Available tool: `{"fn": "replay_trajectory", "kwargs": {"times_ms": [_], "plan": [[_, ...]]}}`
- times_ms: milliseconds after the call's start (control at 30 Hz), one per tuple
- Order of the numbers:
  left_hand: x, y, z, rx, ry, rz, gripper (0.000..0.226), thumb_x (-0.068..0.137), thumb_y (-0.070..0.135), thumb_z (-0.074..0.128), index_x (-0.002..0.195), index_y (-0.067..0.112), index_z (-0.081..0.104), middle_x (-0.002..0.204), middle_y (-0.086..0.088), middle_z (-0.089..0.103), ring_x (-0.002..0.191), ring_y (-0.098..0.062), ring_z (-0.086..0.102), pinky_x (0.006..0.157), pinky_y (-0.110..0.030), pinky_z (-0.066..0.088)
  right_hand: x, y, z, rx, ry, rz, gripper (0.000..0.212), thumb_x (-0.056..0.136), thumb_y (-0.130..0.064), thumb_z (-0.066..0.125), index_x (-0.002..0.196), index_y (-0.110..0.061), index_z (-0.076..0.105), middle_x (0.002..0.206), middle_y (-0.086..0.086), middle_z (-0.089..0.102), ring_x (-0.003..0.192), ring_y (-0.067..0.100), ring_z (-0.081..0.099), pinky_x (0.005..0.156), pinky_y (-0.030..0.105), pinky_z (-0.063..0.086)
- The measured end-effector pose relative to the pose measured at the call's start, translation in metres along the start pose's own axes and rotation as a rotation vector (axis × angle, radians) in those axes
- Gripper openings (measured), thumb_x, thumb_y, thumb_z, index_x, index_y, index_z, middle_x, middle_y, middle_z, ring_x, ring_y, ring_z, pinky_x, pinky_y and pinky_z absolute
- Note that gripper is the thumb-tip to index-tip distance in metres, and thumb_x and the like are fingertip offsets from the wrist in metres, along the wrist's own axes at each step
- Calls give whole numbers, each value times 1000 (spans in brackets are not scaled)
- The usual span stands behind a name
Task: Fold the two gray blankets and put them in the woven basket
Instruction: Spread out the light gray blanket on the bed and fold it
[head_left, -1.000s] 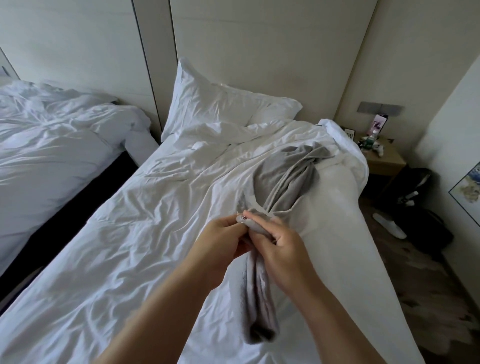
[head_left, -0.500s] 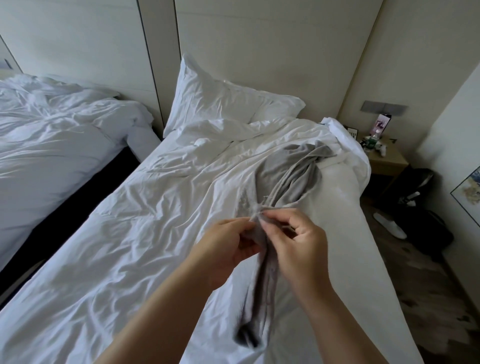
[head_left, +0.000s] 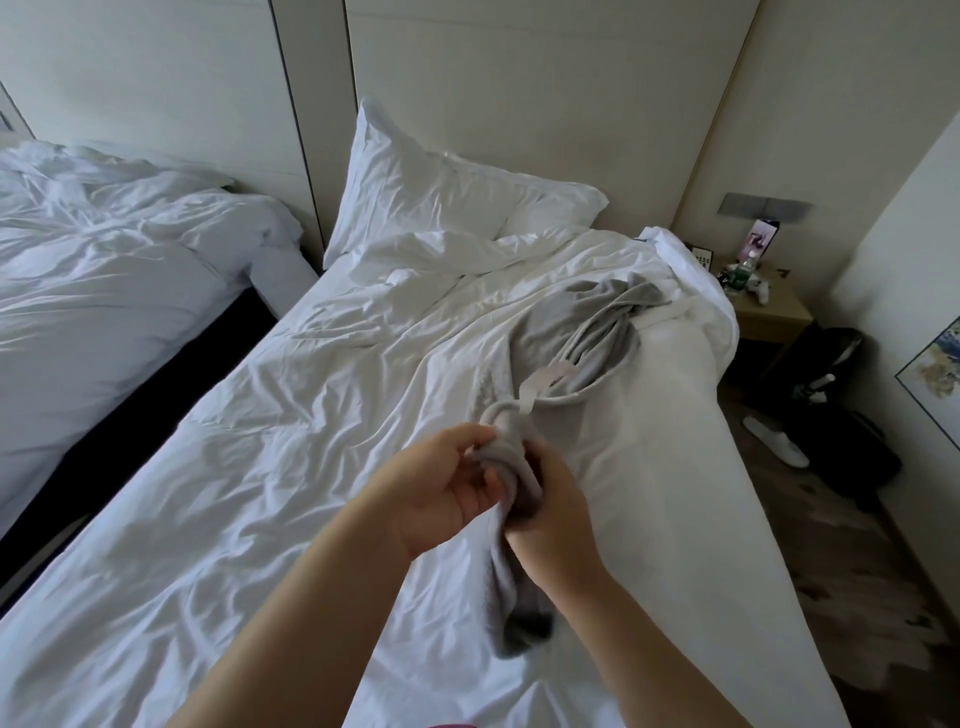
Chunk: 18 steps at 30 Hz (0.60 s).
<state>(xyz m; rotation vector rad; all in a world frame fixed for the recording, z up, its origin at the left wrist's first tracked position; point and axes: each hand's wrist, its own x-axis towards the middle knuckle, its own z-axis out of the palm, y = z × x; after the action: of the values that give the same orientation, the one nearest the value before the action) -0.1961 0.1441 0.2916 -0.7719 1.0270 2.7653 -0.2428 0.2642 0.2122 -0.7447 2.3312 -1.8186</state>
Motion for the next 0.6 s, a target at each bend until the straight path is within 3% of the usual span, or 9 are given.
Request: {"fn": "replay_trajectory", "kwargs": {"times_ms": [67,133,200,300,400,500,567,600], "plan": [[-3,10,2,-97,-68,-3,12,78,1,44,68,5,51,49,1,38,37,-8,38,38,-16,37,8,28,7,-198,-80,246,12,78,-38,62,89,-33,59,79,-8,69,79,9,66,68,20,51],[-2,26,-2,-180,-69,77,15,74,2,41,63,7,51,51,1,40,37,-7,35,36,-15,32,17,60,2,-557,-158,321,14,83,-34,58,91,-25,65,89,-2,72,91,22,67,75,27,47],[2,48,-18,-249,34,197,19,81,6,38,65,9,48,48,2,42,34,-6,34,33,-14,28,22,88,-14,-737,-167,337,17,85,-18,57,95,-12,70,99,13,72,102,32,64,81,31,44],[10,76,-75,-363,286,313,16,73,1,35,65,14,38,39,2,37,27,-7,31,30,-14,22,18,121,-60,-804,-33,469,16,80,-3,57,87,-4,71,95,21,71,98,38,64,79,34,46],[16,70,-154,-425,598,184,22,66,-4,31,60,16,30,31,-2,28,24,-10,26,34,-15,20,8,147,-104,-797,171,644,11,80,0,55,80,-1,66,88,25,67,89,41,63,71,35,47],[19,25,-202,-446,763,-55,26,69,-6,32,59,17,29,39,-3,29,25,-12,24,32,-13,19,1,164,-123,-703,284,846,16,88,-2,52,96,6,63,90,24,62,81,39,59,66,38,51],[24,7,-202,-383,757,-98,25,75,-6,31,64,17,27,54,-1,27,31,-12,24,35,-10,25,11,158,-119,-384,302,1024,18,92,4,46,107,5,56,103,25,56,88,39,57,55,43,56],[29,10,-192,-319,730,-108,26,80,-4,34,65,15,27,55,-2,26,31,-12,24,34,-11,26,26,148,-118,-185,298,1075,19,93,6,42,108,0,53,103,23,53,85,37,54,46,38,55]]}}
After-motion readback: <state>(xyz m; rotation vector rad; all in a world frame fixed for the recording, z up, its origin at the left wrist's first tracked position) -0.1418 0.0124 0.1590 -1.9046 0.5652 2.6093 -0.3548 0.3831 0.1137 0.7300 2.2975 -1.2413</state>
